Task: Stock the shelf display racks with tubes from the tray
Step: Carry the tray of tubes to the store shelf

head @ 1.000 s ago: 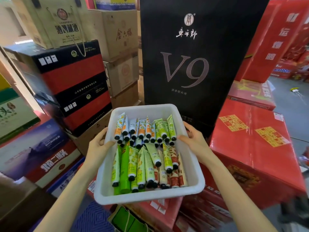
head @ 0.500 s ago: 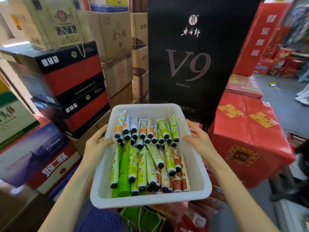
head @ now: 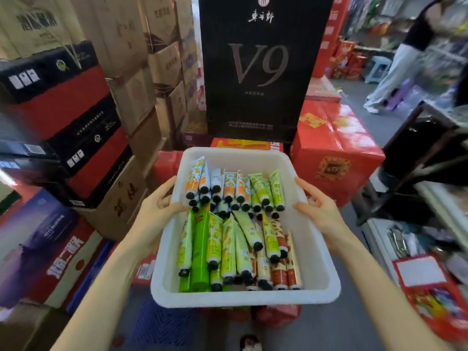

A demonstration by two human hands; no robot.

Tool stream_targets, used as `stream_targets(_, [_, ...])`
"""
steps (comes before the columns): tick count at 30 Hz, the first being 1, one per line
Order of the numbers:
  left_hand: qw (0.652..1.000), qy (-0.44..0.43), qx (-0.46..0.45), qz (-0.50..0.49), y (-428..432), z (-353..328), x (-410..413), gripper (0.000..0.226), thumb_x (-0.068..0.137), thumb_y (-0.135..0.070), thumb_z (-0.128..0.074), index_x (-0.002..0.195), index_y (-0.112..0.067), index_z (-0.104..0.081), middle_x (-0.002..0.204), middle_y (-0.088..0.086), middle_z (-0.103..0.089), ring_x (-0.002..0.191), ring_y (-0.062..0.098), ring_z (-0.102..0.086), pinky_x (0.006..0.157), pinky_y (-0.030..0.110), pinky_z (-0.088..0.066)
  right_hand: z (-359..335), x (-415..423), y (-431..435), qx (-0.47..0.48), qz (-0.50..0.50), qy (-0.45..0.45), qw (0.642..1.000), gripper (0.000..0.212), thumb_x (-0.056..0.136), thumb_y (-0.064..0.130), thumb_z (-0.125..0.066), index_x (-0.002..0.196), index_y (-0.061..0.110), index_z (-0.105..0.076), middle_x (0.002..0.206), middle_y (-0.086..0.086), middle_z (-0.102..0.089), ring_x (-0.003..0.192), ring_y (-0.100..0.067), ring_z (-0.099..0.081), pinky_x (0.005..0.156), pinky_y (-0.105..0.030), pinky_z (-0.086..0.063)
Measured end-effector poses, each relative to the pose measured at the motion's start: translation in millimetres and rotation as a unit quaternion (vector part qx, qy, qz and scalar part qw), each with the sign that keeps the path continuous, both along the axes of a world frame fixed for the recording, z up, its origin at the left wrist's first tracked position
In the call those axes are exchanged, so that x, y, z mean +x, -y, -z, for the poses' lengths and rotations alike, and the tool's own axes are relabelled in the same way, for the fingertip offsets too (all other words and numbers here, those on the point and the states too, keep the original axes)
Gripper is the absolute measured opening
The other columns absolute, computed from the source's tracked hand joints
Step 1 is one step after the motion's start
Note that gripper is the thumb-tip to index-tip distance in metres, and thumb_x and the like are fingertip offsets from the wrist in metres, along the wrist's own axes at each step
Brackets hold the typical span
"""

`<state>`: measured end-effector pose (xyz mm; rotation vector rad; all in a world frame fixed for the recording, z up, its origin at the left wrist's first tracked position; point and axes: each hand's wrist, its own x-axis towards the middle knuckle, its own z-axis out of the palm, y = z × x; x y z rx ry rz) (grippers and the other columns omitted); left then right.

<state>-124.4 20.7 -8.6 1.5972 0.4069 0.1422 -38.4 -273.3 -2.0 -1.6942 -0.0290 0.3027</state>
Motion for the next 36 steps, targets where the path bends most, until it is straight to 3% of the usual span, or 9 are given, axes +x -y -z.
stream_targets(3, [0.996, -0.012, -0.007, 0.086, 13, 5, 7, 0.066, 0.082, 0.0, -0.063, 0.137, -0.031, -0.043, 0.092, -0.005, -0.074, 0.077, 0.014, -0.07, 0.064, 0.03, -0.054, 1, -23, 31, 0.011, 0.048, -0.008, 0.999, 0.054, 0.089, -0.002, -0.055, 0.129, 0.033, -0.05, 0.084, 0.008, -0.072, 0.074, -0.016, -0.07, 0.064, -0.033, -0.056])
stream_targets(6, [0.986, -0.015, -0.016, 0.165, 40, 7, 17, 0.064, 0.083, 0.004, -0.06, 0.133, -0.032, -0.044, 0.082, -0.004, -0.073, 0.066, 0.01, -0.067, 0.053, 0.021, -0.053, 2, -48, 71, -0.005, 0.094, 0.007, 0.996, 0.052, 0.09, 0.002, -0.056, 0.133, 0.03, -0.049, 0.085, 0.015, -0.072, 0.078, -0.018, -0.07, 0.066, -0.036, -0.058])
stream_targets(9, [0.973, -0.009, -0.017, 0.23, 80, 13, 27, 0.062, 0.084, 0.006, -0.058, 0.131, -0.032, -0.044, 0.083, -0.004, -0.074, 0.068, 0.009, -0.067, 0.057, 0.021, -0.054, 2, -82, 113, -0.022, 0.14, 0.023, 0.99, 0.053, 0.09, 0.001, -0.055, 0.133, 0.03, -0.046, 0.079, 0.029, -0.067, 0.07, -0.001, -0.068, 0.058, -0.022, -0.055])
stream_targets(13, [0.96, 0.017, -0.008, 0.278, 151, 16, 31, 0.056, 0.085, 0.005, -0.057, 0.13, -0.029, -0.05, 0.082, -0.003, -0.073, 0.064, 0.009, -0.067, 0.053, 0.022, -0.054, 6, -143, 169, -0.019, 0.213, 0.015, 0.977, 0.055, 0.088, -0.004, -0.056, 0.131, 0.029, -0.046, 0.079, 0.011, -0.072, 0.068, -0.003, -0.067, 0.058, -0.018, -0.053])
stream_targets(17, [0.936, 0.039, -0.005, 0.349, 228, 16, 14, 0.054, 0.085, 0.008, -0.055, 0.126, -0.027, -0.05, 0.078, -0.014, -0.071, 0.061, -0.002, -0.064, 0.053, 0.015, -0.052, 7, -217, 222, -0.041, 0.304, 0.021, 0.952, 0.055, 0.085, -0.002, -0.061, 0.134, 0.022, -0.049, 0.079, 0.014, -0.066, 0.067, 0.003, -0.061, 0.067, -0.008, -0.046])
stream_targets(21, [0.903, 0.036, -0.012, 0.428, 305, 14, -21, 0.054, 0.084, 0.007, -0.056, 0.124, -0.029, -0.05, 0.069, -0.014, -0.071, 0.057, 0.002, -0.064, 0.051, 0.017, -0.052, -1, -300, 271, -0.034, 0.376, 0.017, 0.926, 0.054, 0.088, -0.004, -0.057, 0.133, 0.024, -0.044, 0.054, 0.017, -0.061, 0.041, 0.003, -0.052, 0.042, -0.007, -0.038])
stream_targets(27, [0.839, 0.028, -0.006, 0.543, 415, 11, -108, 0.058, 0.086, 0.006, -0.055, 0.128, -0.032, -0.047, 0.063, -0.006, -0.07, 0.049, 0.01, -0.061, 0.045, 0.022, -0.051, 6, -442, 328, 0.0, 0.508, -0.005, 0.861, 0.056, 0.087, 0.003, -0.061, 0.133, 0.032, -0.048, 0.096, -0.004, -0.073, 0.079, -0.021, -0.07, 0.066, -0.034, -0.059])
stream_targets(33, [0.771, 0.008, -0.037, 0.636, 508, 23, -206, 0.063, 0.075, 0.002, -0.069, 0.131, -0.023, -0.05, 0.062, -0.007, -0.068, 0.053, 0.007, -0.061, 0.051, 0.02, -0.052, 10, -579, 363, 0.018, 0.603, 0.001, 0.798, 0.052, 0.088, 0.002, -0.059, 0.132, 0.028, -0.05, 0.095, -0.008, -0.072, 0.082, -0.029, -0.068, 0.071, -0.039, -0.059])
stream_targets(36, [0.724, 0.013, -0.036, 0.688, 558, 18, -253, 0.057, 0.082, 0.004, -0.062, 0.129, -0.026, -0.048, 0.066, -0.009, -0.071, 0.056, 0.005, -0.064, 0.052, 0.019, -0.052, 5, -646, 375, 0.009, 0.652, 0.021, 0.758, 0.051, 0.088, 0.002, -0.059, 0.132, 0.026, -0.05, 0.089, 0.001, -0.074, 0.079, -0.023, -0.07, 0.068, -0.034, -0.059])
